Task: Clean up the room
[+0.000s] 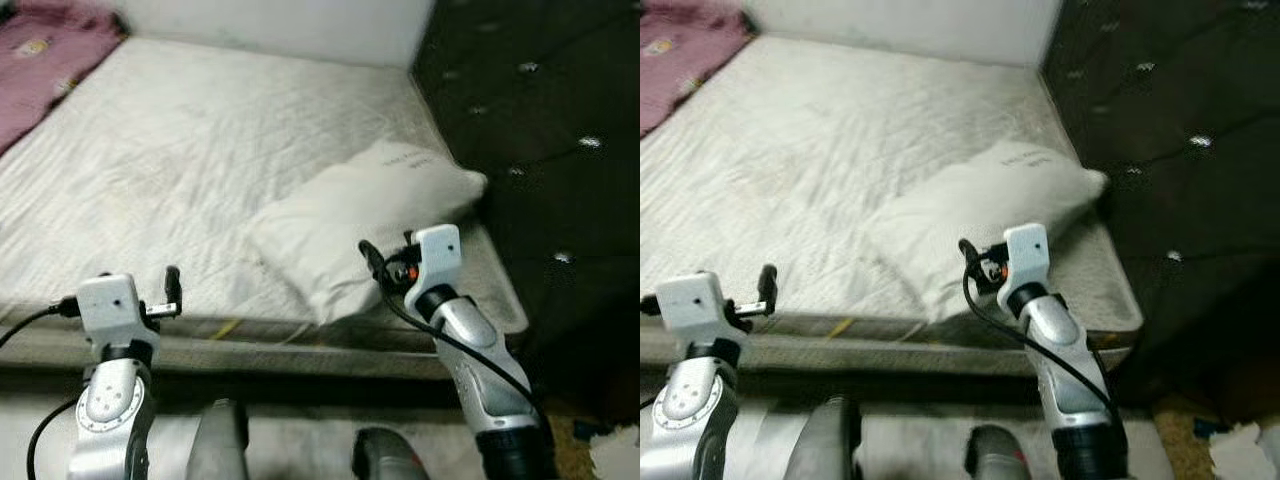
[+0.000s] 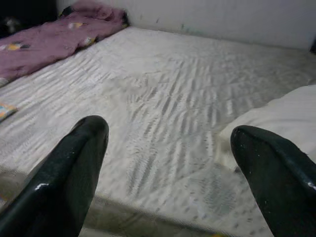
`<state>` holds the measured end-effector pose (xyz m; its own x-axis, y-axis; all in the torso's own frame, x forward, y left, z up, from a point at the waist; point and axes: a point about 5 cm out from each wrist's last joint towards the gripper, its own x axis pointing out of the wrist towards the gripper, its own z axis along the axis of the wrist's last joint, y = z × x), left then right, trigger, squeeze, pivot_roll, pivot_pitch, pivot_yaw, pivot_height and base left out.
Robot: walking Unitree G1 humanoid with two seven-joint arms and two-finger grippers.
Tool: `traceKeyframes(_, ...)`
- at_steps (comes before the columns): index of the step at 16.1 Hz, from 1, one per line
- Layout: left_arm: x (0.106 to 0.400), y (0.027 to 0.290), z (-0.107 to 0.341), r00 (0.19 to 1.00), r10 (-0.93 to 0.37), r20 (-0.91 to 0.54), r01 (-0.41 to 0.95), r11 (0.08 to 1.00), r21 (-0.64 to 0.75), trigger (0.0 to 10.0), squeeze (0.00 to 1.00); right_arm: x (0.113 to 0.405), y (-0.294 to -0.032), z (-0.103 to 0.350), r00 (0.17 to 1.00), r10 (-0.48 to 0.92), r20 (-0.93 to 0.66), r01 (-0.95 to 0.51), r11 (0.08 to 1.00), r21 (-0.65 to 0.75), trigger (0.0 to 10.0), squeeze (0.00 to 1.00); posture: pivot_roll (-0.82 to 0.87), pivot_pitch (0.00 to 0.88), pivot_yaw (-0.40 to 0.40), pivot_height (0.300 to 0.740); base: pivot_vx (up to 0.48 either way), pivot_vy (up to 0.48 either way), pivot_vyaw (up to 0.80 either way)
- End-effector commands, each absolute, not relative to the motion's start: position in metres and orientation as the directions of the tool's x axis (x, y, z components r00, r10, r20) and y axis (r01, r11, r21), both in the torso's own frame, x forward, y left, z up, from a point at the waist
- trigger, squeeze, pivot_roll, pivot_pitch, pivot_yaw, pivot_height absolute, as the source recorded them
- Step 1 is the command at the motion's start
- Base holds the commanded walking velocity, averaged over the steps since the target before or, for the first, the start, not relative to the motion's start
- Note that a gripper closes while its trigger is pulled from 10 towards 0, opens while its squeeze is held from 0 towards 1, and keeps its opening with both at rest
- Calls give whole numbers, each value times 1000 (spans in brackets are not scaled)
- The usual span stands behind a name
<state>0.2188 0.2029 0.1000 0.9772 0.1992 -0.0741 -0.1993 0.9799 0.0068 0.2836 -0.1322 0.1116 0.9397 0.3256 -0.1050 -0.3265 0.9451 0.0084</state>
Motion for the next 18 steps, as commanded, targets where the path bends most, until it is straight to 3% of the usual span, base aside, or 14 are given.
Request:
traceKeyframes(1,221,196,102,983,172,-67,-173,985,-12,10000,0,285,-141,113,951,294,-101,-296,955,-4,10000,0,-62,0,-84,652,281,0,0)
traceKeyframes(4,221,196,102,984,168,-67,-168,986,-9,10000,0,285,-141,113,952,290,-99,-291,957,-3,10000,0,-63,0,-82,652,306,0,0)
traceKeyframes(9,222,196,101,982,172,-72,-173,985,-13,10000,0,286,-141,113,951,294,-99,-295,955,3,10000,0,-63,0,-80,652,0,0,0)
traceKeyframes(14,222,198,101,978,192,-79,-194,981,-20,10000,0,286,-140,113,949,300,-100,-301,954,5,10000,0,-64,0,-82,597,0,0,0)
traceKeyframes(18,222,199,101,976,202,-80,-204,979,-17,10000,0,287,-140,112,948,301,-107,-302,953,9,10000,0,-65,0,-84,597,0,0,0)
